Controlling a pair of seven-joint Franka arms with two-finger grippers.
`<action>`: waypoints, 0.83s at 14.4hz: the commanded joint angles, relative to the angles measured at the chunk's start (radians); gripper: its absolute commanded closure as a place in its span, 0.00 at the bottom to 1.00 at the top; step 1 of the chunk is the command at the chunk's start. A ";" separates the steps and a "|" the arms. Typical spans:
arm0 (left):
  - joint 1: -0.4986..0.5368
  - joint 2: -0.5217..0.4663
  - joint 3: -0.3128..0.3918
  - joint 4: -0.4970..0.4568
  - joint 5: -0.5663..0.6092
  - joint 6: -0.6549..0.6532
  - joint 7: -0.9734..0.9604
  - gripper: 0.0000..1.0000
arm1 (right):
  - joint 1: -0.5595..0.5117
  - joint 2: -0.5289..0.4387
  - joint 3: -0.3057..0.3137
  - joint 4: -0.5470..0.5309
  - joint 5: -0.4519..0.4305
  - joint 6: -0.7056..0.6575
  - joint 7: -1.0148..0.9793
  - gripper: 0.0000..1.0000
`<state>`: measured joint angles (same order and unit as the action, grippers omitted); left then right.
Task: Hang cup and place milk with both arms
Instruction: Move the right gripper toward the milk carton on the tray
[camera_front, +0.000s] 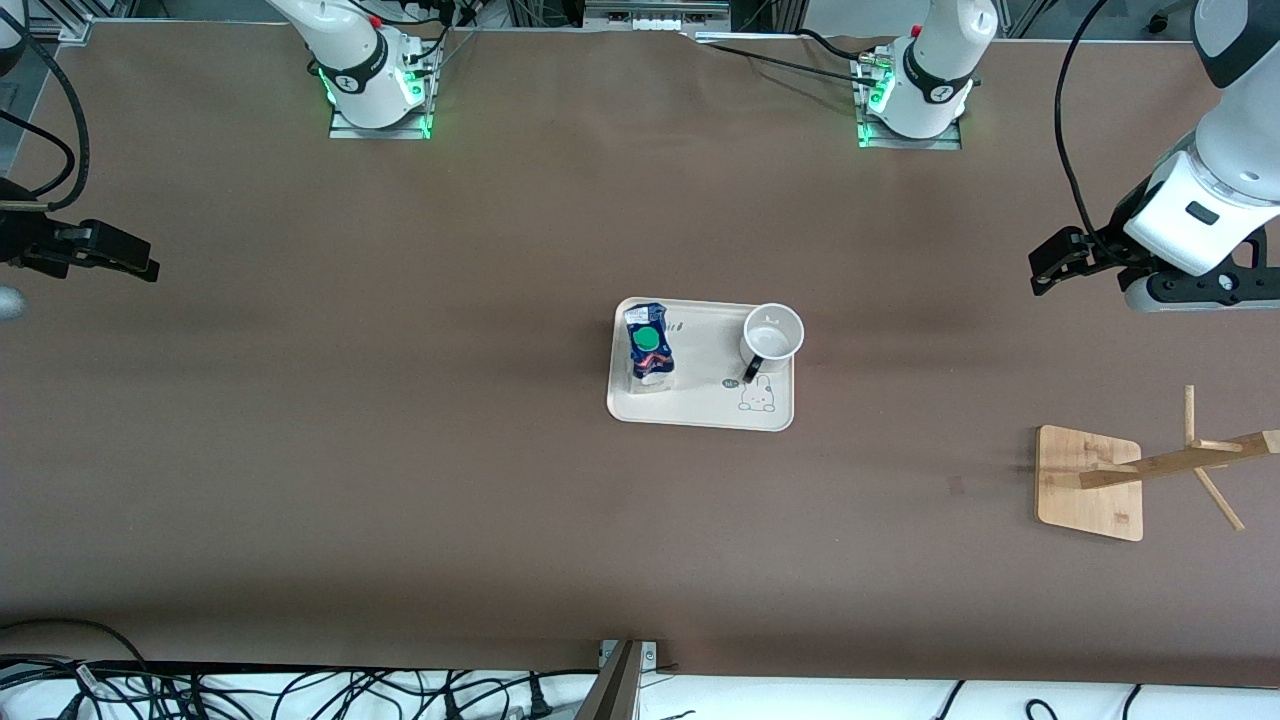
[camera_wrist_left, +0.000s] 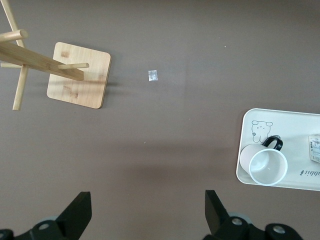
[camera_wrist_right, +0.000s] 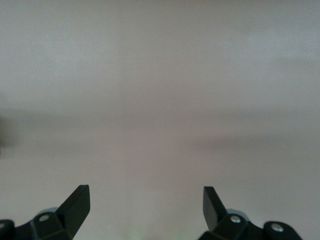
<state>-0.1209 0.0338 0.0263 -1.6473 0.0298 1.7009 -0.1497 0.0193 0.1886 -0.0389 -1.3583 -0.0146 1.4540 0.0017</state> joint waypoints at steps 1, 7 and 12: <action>-0.002 0.008 0.001 0.030 -0.014 -0.029 0.013 0.00 | 0.004 0.005 0.005 0.019 -0.001 -0.021 0.001 0.00; 0.004 0.009 0.003 0.029 -0.014 -0.029 0.015 0.00 | 0.036 0.009 0.005 -0.001 -0.015 -0.080 0.006 0.00; 0.006 0.009 0.003 0.029 -0.016 -0.029 0.015 0.00 | 0.051 0.090 0.007 0.004 0.144 0.017 0.027 0.00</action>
<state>-0.1198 0.0338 0.0282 -1.6472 0.0298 1.6967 -0.1497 0.0583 0.2419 -0.0339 -1.3638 0.0602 1.4307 0.0054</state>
